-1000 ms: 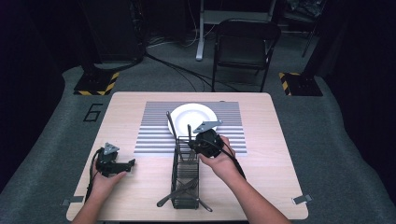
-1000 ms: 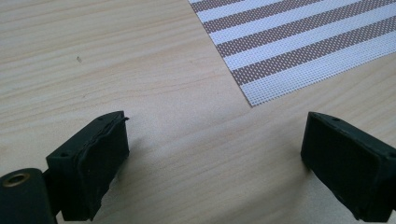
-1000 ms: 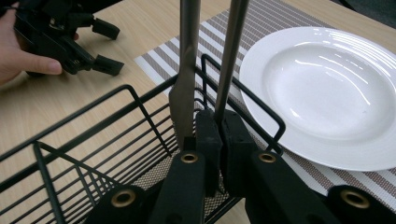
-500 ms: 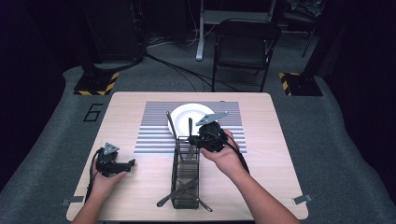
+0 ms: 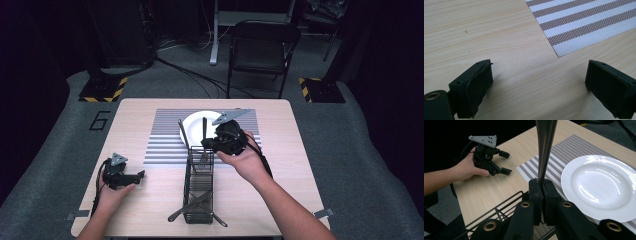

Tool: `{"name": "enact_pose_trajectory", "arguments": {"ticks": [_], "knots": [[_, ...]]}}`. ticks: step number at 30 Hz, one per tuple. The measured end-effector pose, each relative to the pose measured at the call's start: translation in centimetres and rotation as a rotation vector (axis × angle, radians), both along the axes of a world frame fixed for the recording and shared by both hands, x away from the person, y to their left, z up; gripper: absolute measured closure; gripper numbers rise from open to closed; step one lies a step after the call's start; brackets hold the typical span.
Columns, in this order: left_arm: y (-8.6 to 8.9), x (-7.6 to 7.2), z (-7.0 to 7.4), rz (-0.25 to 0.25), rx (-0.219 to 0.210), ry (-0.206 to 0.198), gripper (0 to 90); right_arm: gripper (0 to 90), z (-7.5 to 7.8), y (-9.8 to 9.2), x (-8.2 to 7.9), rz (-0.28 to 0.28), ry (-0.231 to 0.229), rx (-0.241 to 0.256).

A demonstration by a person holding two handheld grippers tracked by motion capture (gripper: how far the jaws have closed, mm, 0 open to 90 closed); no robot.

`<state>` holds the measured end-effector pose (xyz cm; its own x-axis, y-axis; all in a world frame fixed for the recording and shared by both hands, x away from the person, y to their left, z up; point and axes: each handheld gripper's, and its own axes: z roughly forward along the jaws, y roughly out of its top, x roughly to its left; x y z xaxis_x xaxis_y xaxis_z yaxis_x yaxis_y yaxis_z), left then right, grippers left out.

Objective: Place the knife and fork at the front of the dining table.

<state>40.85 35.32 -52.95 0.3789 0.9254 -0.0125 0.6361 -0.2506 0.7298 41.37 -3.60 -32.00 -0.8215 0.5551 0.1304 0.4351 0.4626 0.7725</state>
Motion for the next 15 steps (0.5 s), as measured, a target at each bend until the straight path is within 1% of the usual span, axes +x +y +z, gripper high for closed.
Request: {"name": "enact_pose_trajectory", "arguments": {"ticks": [1, 5, 6, 9, 11, 12, 13, 15], "knots": [[0.0, 0.0, 0.0, 0.0, 0.0, 0.0, 7.5, 87.3, 0.7, -0.2, 0.0, -0.005, 0.0, 0.003], [0.0, 0.0, 0.0, 0.001, 0.0, 0.0, 7.5, 87.3, 1.9, -0.8, 0.0, -0.01, -0.001, 0.01], [0.0, 0.0, 0.0, 0.001, 0.0, 0.0, 7.5, 87.3, 1.9, -0.8, 0.0, -0.01, -0.001, 0.01], [0.0, 0.0, 0.0, 0.0, 0.0, 0.0, 7.5, 87.3, 2.7, -1.6, 0.2, -0.016, -0.006, 0.0], [0.0, 0.0, 0.0, 0.0, 0.0, 0.0, 7.5, 87.3, 2.8, -1.8, 0.3, -0.019, -0.005, -0.001], [0.0, 0.0, 0.0, 0.001, 0.0, 0.0, 7.5, 87.3, 3.0, -2.0, 0.3, -0.025, -0.003, -0.007], [0.0, 0.0, 0.0, 0.002, 0.0, 0.0, 7.5, 87.3, 3.1, -2.5, 0.4, -0.034, -0.012, -0.012], [0.0, 0.0, 0.0, 0.001, 0.0, 0.0, 7.5, 87.3, 3.2, -3.0, 0.6, -0.048, -0.009, -0.012]]}}
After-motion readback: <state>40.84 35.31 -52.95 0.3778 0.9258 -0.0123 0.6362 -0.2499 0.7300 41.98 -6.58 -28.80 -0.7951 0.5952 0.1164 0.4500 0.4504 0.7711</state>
